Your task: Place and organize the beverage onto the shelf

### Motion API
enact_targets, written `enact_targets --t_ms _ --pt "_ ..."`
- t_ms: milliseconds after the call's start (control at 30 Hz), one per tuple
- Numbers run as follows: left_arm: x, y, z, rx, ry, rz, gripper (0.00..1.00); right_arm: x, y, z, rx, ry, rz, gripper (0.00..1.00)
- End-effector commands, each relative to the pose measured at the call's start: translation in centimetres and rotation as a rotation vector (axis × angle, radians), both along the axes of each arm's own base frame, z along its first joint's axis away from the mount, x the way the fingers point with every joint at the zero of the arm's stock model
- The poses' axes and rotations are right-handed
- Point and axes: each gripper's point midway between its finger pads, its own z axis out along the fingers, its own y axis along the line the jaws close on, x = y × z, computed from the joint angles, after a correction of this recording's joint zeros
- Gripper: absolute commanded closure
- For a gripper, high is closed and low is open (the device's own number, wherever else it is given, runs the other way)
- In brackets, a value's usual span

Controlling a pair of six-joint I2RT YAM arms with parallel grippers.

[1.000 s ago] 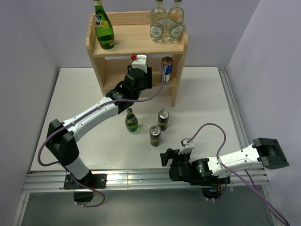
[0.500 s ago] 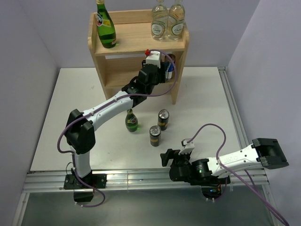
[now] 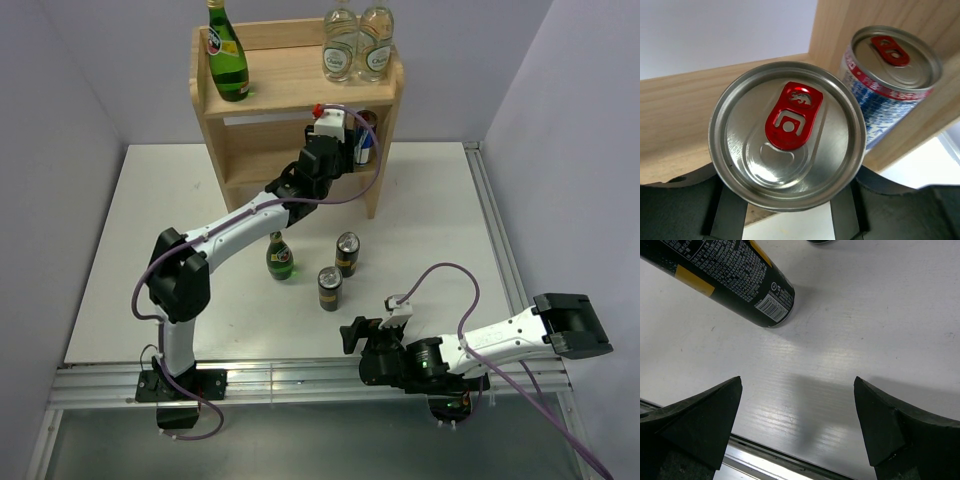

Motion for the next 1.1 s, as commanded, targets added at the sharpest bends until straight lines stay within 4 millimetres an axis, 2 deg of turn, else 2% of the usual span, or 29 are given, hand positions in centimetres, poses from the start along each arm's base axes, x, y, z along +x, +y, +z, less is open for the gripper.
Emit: enact_targets --t_ms 0,233,433,500,533,567,767,867,1067 --pt "1.6 1.5 2.7 -0.018 -0.081 0.073 1.00 0.6 -0.1 0.5 0.035 -0.041 -0.034 0.00" --pt "2.2 0.9 1.8 0.008 -0.071 0.060 1.00 0.6 -0.2 0.3 0.031 -0.040 -0.036 0.00" --pt "2.3 0.2 0.2 -0.004 -0.038 0.045 0.98 0.5 -0.2 0.3 0.032 -0.038 -0.036 0.00" --pt "2.4 0.2 -0.4 0.009 -0.028 0.051 0.87 0.6 -0.2 0.2 0.029 -0.039 -0.035 0.00" --pt "2.4 0.3 -0.4 0.009 -0.027 0.057 0.78 0.5 -0.1 0.2 0.032 -0.036 -0.034 0.00" --pt "2.5 0.3 -0.6 0.013 -0.026 0.059 0.63 0.5 -0.1 0.3 0.033 -0.037 -0.035 0.00" --pt "2.4 0.4 -1.1 0.030 -0.021 0.065 0.31 0.5 -0.1 0.1 0.027 -0.035 -0.033 0.00" --pt "2.4 0.4 -1.3 0.036 -0.017 0.063 0.26 0.5 -0.2 0.1 0.026 -0.037 -0.033 0.00" --pt "2.5 0.4 -1.6 0.034 -0.010 0.065 0.24 0.5 -0.1 0.1 0.024 -0.036 -0.029 0.00"
